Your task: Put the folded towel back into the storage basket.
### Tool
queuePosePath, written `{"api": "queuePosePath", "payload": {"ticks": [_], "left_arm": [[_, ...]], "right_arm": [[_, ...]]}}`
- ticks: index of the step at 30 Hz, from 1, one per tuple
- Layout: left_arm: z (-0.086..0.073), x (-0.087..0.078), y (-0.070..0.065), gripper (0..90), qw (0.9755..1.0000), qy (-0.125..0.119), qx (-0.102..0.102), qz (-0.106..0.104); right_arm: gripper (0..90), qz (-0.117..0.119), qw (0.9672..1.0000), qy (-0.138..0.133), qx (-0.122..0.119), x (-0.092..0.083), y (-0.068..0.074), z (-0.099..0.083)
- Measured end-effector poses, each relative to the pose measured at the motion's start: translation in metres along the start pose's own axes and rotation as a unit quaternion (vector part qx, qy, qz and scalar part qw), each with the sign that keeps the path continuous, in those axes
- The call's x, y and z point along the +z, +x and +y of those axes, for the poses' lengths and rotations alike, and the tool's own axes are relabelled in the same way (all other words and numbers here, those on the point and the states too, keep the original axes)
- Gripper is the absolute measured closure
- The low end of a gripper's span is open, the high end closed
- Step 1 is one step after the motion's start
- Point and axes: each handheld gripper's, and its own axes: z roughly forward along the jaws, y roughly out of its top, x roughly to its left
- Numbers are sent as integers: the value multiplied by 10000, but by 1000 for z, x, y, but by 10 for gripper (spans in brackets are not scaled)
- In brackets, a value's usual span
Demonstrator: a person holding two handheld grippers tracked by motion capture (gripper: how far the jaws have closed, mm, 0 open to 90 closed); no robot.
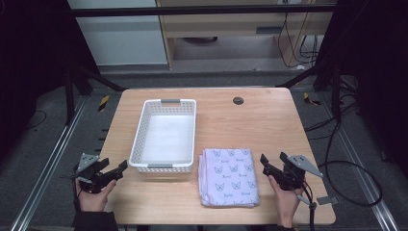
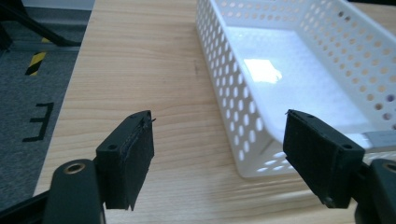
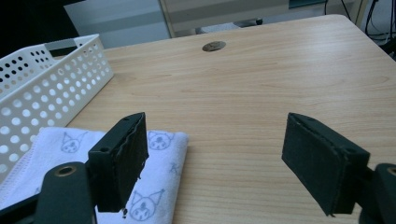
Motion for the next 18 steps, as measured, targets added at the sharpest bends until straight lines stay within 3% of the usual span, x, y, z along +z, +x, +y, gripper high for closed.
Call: {"api": "queuePosePath", "payload": {"ticks": [1,6,7,13,18], "left_arm": [[1,-5,-5,234,9999,-98,-44,-69],[1,-9,-17,246,9997,-138,-16,-217],[1,-11,-24,252,9994,-130,30,-310],[-1,-10,-42,274,9987,-33,301,-406],[-1,-9,-64,274,9974,-19,396,-597]], "right_arm": [[224,39,10000,-28,-20,-1,1,0],[216,225,9997,-106,-16,-8,4,4],[216,239,9996,-137,-22,-10,4,5],[219,326,9993,-166,-5,-15,6,12],[220,379,9991,-118,-178,-17,14,20]]}}
